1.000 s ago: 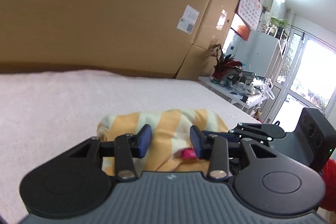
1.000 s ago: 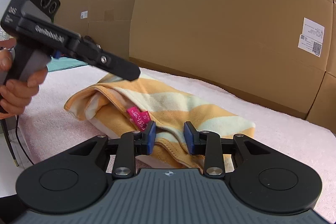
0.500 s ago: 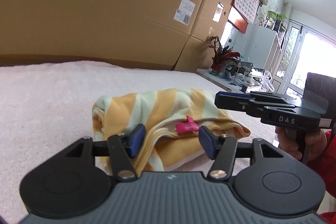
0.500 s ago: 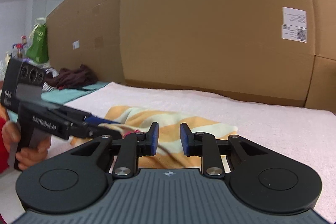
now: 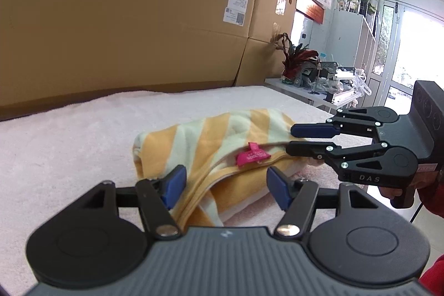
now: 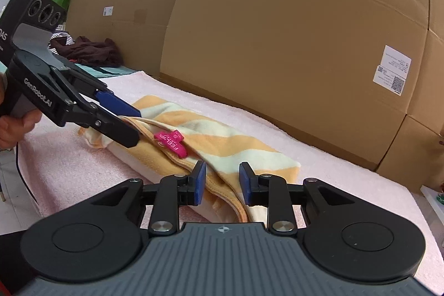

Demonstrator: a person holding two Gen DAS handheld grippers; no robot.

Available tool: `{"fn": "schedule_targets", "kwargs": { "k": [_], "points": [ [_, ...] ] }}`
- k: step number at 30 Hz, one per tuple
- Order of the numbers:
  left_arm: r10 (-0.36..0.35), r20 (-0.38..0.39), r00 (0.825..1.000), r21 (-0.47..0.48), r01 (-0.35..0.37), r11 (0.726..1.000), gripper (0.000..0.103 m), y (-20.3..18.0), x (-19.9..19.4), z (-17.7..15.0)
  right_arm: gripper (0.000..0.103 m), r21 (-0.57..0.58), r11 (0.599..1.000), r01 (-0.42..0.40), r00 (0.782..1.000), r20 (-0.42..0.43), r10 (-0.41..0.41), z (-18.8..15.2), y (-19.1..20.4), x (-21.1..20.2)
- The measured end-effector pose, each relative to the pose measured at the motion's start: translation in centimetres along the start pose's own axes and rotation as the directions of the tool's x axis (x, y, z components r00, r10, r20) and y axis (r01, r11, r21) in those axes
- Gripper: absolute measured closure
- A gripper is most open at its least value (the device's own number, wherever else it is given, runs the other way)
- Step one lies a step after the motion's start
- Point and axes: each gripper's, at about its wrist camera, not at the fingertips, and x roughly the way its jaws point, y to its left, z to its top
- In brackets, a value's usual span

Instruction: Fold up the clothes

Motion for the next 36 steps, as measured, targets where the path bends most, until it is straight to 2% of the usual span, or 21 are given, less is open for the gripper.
{"fn": "schedule_targets", "kwargs": {
  "k": [3,9,10,11,12,13,15,16,20,24,26,28,30,32,33,34,36],
  "points": [
    [0.012,-0.007,1.000,0.004,-0.012,1.000,0.036,0.2,-0.2,-0.3,0.074,0.037,0.999,-0.033,0.999,0.010,0.033,-0.3,-0.7,-1.0],
    [0.063,-0.034,0.997,0.026,-0.062,0.998,0.039,0.1,1.2,-0.5,0.073,-0.046,0.999,0.001,1.000,-0.024,-0.002,-0.7,0.2,-0.5],
    [0.074,-0.035,0.997,0.033,-0.073,0.997,0.046,0.0,1.2,-0.5,0.073,-0.043,0.999,0.007,1.000,-0.030,-0.008,-0.6,0.3,-0.3],
    [0.089,-0.036,0.995,0.045,-0.088,0.995,0.052,-0.1,1.1,-0.4,0.077,-0.032,0.999,0.007,0.999,-0.034,-0.009,-0.4,0.1,-0.2],
    [0.103,-0.037,0.994,0.052,-0.101,0.993,0.063,-0.2,1.0,-0.4,0.089,-0.012,1.000,0.011,0.999,-0.032,-0.011,-0.3,-0.2,-0.3],
    [0.105,-0.038,0.994,0.047,-0.103,0.994,0.075,-0.1,0.7,-0.4,0.091,0.008,1.000,0.015,0.999,-0.029,-0.014,-0.2,-0.5,-0.5],
    [0.093,-0.038,0.995,0.031,-0.092,0.995,0.087,0.0,0.1,-0.5,0.094,0.045,0.999,0.015,1.000,-0.017,-0.014,-0.2,-1.3,-1.2],
    [0.085,-0.040,0.996,0.032,-0.084,0.996,0.090,-0.2,-0.2,-0.6,0.095,0.045,0.999,0.014,1.000,-0.018,-0.013,-0.3,-1.6,-1.6],
    [0.109,-0.056,0.992,0.087,-0.104,0.991,0.090,-0.8,0.1,-1.5,0.095,-0.032,0.999,-0.014,0.998,-0.059,0.012,-1.1,-1.1,-2.0],
    [0.100,-0.052,0.994,0.073,-0.096,0.993,0.087,-0.8,0.1,-1.3,0.093,-0.130,0.991,0.019,0.997,-0.067,-0.028,-1.6,0.2,-1.3],
    [0.109,-0.059,0.992,0.118,-0.102,0.988,0.082,-1.4,0.0,-1.4,0.084,-0.135,0.991,-0.006,0.997,-0.081,-0.005,-0.9,0.0,-1.6],
    [0.131,-0.063,0.989,0.180,-0.118,0.977,0.079,-2.1,0.1,-1.7,0.080,-0.065,0.997,-0.050,0.997,-0.062,0.046,0.2,-1.1,-2.5],
    [0.132,-0.064,0.989,0.193,-0.117,0.974,0.073,-2.4,0.2,-1.8,0.080,0.105,0.991,-0.086,0.996,0.017,0.084,1.7,-3.0,-3.4],
    [0.121,-0.066,0.991,0.177,-0.107,0.978,0.068,-2.3,0.4,-1.6,0.081,0.292,0.950,-0.108,0.993,0.081,0.087,2.9,-4.7,-3.0],
    [0.120,-0.065,0.991,0.174,-0.107,0.979,0.067,-2.3,0.5,-1.6,0.081,0.341,0.936,-0.089,0.994,0.095,0.060,3.2,-4.8,-2.4],
    [0.121,-0.064,0.991,0.173,-0.108,0.979,0.066,-2.3,0.6,-1.6,0.081,0.348,0.937,-0.035,0.996,0.087,0.005,3.5,-4.5,-1.6],
    [0.123,-0.061,0.991,0.177,-0.110,0.978,0.065,-2.4,0.5,-1.8,0.081,0.282,0.954,0.103,0.992,0.035,-0.118,3.6,-2.7,0.6]
  ]
}}
